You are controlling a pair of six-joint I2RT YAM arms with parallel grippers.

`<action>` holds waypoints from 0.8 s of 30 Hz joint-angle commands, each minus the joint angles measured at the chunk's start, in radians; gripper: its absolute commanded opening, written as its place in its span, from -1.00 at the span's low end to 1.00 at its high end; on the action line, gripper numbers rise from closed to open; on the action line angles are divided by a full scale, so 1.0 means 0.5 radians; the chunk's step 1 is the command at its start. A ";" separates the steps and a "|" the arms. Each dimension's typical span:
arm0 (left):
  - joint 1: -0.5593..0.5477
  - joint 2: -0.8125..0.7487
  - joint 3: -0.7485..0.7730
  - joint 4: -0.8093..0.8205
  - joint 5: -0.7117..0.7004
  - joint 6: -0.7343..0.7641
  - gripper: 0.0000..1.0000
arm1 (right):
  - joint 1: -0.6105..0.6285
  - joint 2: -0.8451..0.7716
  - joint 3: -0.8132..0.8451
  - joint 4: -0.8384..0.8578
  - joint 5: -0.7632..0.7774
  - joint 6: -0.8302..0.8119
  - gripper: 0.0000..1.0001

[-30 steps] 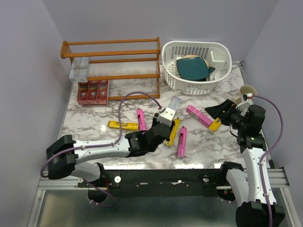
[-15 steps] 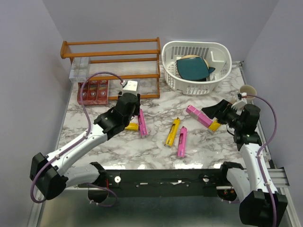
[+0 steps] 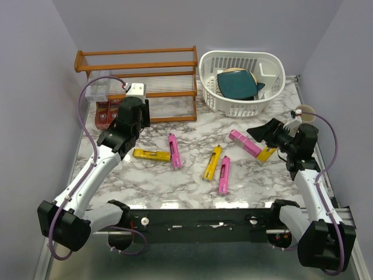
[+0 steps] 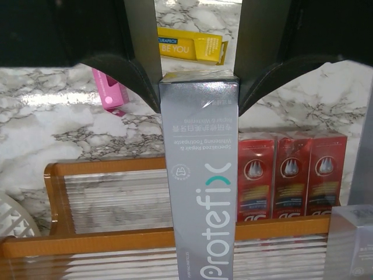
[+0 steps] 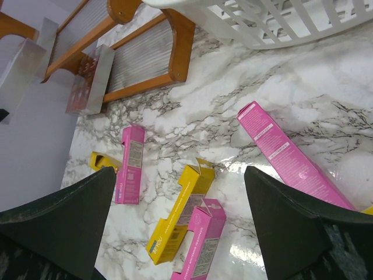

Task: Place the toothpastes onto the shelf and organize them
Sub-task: Place the toothpaste on the shelf.

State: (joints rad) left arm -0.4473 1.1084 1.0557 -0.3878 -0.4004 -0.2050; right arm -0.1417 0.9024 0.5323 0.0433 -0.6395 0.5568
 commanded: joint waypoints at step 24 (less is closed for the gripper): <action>0.732 0.443 0.042 0.944 0.579 0.373 -0.49 | 0.093 0.033 -0.040 0.051 -0.074 -0.031 1.00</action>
State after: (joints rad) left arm -0.1169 1.2999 1.0653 -0.0780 -0.2028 -0.0490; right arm -0.1036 0.9367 0.5220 0.0654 -0.6857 0.5564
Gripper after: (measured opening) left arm 0.524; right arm 0.998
